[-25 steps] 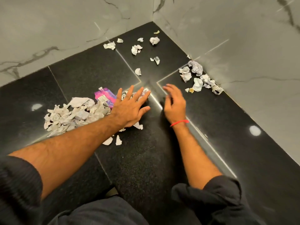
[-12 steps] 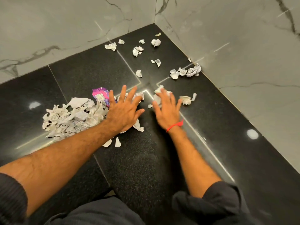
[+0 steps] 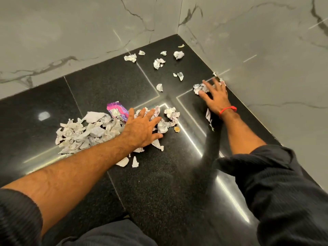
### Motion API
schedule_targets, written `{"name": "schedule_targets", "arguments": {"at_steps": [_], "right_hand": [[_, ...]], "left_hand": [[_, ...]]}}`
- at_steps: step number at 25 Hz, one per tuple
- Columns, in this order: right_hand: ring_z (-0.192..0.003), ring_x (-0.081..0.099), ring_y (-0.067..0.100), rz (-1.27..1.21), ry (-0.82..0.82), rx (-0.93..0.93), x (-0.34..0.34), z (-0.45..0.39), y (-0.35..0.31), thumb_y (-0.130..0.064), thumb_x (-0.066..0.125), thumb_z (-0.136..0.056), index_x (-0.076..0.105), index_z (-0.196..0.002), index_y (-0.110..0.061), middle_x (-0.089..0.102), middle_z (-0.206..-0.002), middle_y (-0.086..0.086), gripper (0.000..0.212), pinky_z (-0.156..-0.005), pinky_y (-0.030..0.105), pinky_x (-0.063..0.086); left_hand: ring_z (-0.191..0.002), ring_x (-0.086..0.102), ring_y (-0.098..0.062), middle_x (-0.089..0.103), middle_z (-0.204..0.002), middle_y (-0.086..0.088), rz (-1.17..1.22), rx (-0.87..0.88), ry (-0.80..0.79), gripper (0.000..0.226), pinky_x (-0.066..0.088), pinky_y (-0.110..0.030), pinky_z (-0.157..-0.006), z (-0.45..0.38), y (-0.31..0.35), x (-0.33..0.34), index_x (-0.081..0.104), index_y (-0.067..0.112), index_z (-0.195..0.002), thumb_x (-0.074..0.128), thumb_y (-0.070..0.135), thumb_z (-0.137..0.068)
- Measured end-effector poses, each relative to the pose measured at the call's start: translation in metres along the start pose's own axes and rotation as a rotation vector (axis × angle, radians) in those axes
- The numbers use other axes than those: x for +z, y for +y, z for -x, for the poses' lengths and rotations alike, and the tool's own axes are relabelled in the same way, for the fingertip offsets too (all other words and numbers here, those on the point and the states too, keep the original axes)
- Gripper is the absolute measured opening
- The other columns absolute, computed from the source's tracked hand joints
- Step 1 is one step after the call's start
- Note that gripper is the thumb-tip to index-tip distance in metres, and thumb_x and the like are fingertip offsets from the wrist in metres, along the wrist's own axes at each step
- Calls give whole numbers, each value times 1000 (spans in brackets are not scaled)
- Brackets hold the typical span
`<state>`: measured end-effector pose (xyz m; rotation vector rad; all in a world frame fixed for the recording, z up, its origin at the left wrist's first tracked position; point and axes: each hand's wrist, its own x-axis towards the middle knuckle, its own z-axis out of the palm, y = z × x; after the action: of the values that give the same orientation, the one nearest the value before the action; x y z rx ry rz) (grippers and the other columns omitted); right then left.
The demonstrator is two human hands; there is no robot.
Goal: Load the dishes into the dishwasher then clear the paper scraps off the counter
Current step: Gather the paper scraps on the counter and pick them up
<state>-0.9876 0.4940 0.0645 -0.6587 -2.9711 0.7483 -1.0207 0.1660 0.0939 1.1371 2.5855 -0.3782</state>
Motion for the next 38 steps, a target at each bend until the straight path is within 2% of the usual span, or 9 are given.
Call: {"name": "schedule_targets", "arguments": {"at_steps": [6,11,17,20,24,27,31,35,38], "right_hand": [[-142,26,28,55,-46,-196,70,42,-86,-71,17,-89,54,-133,-39,43,-147,-5,67,-118,53,13],[-136,34,16,-281,-41,-188,108,98,-156,-55,24,-99,52,-131,-35,54,-134,-11,47,-117,52,14],[-131,48,13,-503,240,-310,108,125,-180,-24,53,-99,59,-131,-22,56,-138,-1,32,-112,41,36],[-136,39,14,-424,334,-243,93,132,-152,-43,64,-92,55,-135,-25,48,-145,-1,47,-115,39,32],[-151,9,14,-233,-2,-179,107,140,-157,-81,52,-76,25,-150,-41,15,-163,-1,88,-122,54,1],[-152,6,18,-140,-28,-244,118,141,-179,-86,52,-71,17,-152,-43,5,-164,-1,99,-117,61,-6],[-152,-2,30,-52,-124,-380,128,140,-210,-90,57,-62,3,-152,-50,-4,-165,1,113,-116,66,0],[-150,-6,38,107,-231,-584,146,143,-241,-94,54,-58,-3,-150,-53,-10,-164,1,116,-111,71,2],[-147,13,37,214,-175,-673,157,140,-247,-96,45,-60,3,-151,-52,5,-163,3,110,-109,70,14]], "left_hand": [[-155,7,-32,7,-169,5,-21,-21,-51,72,-10,-76,-110,5,-6,-12,19,44,-155,10,77,-92],[-154,12,-33,19,-167,6,-159,27,-15,51,-6,-81,-108,29,-37,-20,39,49,-146,18,63,-101],[-139,43,-21,38,-156,0,457,-67,449,23,18,-63,-117,101,-101,7,65,34,-115,48,42,-101],[-135,48,-25,31,-162,-5,648,-103,592,21,36,-56,-110,145,-139,50,64,23,-107,49,38,-103],[-148,32,-16,25,-165,2,632,-162,578,26,25,-59,-115,174,-149,81,57,25,-110,47,48,-102],[-152,22,-18,11,-168,2,760,-301,570,58,20,-50,-118,181,-143,87,48,28,-128,63,65,-87],[-154,-10,-31,-26,-164,-2,791,-360,290,134,9,-65,-117,177,-139,100,2,39,-157,71,87,-53],[-152,-15,-35,-32,-163,2,766,-239,202,150,3,-66,-114,156,-119,102,-19,41,-155,79,82,-49],[-151,0,-30,-17,-166,5,702,-247,201,147,12,-57,-116,147,-109,107,-17,39,-156,83,73,-53]]}}
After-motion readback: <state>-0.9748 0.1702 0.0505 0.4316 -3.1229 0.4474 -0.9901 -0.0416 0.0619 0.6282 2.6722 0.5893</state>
